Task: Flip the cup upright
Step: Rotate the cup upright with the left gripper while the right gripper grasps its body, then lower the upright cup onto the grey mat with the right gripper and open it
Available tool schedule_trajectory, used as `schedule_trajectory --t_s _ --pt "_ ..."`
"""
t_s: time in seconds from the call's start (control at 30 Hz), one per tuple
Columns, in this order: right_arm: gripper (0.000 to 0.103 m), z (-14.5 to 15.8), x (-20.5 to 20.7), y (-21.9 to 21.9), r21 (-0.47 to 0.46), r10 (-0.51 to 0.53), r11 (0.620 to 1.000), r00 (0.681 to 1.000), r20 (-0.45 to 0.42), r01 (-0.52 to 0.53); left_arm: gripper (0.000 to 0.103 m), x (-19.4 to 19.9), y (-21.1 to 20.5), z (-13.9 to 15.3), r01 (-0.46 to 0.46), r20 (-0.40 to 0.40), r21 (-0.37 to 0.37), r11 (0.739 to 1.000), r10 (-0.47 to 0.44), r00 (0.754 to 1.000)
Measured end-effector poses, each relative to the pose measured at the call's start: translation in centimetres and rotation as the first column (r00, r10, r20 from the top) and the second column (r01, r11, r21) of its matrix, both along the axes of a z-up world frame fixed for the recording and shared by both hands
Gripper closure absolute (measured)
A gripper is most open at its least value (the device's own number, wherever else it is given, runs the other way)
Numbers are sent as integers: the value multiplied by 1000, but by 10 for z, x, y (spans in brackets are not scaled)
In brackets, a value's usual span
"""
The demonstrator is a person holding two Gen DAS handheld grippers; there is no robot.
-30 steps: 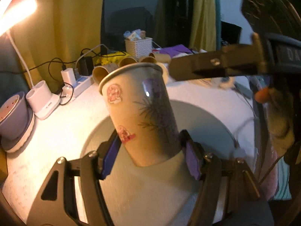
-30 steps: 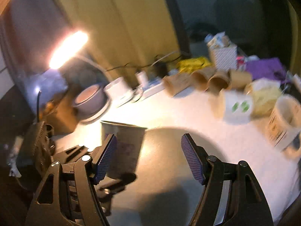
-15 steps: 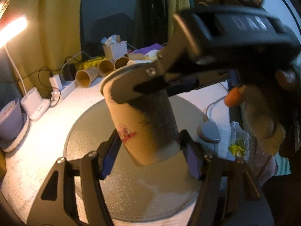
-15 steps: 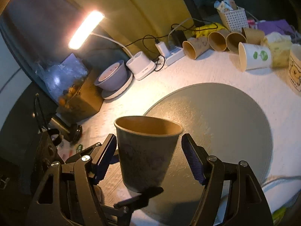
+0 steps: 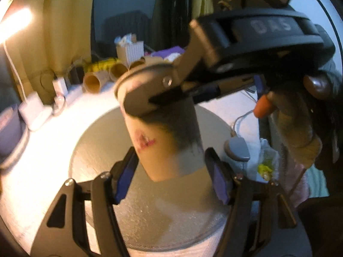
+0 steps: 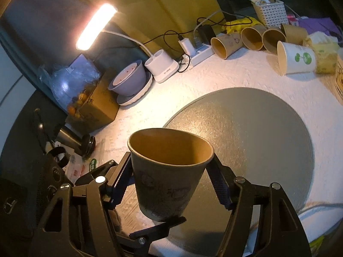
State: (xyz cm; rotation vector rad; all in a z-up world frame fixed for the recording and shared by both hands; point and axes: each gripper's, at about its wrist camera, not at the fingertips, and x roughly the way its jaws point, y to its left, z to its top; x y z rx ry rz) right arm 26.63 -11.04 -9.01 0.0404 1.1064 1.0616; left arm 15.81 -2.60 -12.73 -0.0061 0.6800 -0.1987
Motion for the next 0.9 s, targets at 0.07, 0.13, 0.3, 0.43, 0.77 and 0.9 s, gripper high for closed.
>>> schedule_trajectory --t_s 0.07,0.13,0.3,0.43,0.77,0.9 --pt "32 0 4 4 -6 3 1000 1000 11 -3 36 2 5 -4 -12 -17 -16 1000 12 1000" --pt "32 0 8 7 -9 1 1000 1000 31 -1 35 4 10 -8 -23 -36 -27 999 22 999" --pt "32 -1 22 16 -13 -17 1000 992 127 19 34 7 28 -14 -80 -72 -78 994 74 995" --pt "32 -3 35 24 -55 -46 997 974 223 60 34 10 49 -14 -149 -96 -119 982 138 986" --pt "32 -23 47 54 -130 -60 983 895 442 131 34 17 108 -21 -343 -156 -185 921 317 936" --pt "32 -32 47 65 -144 -64 977 854 516 160 34 17 126 -24 -414 -166 -194 890 386 907"
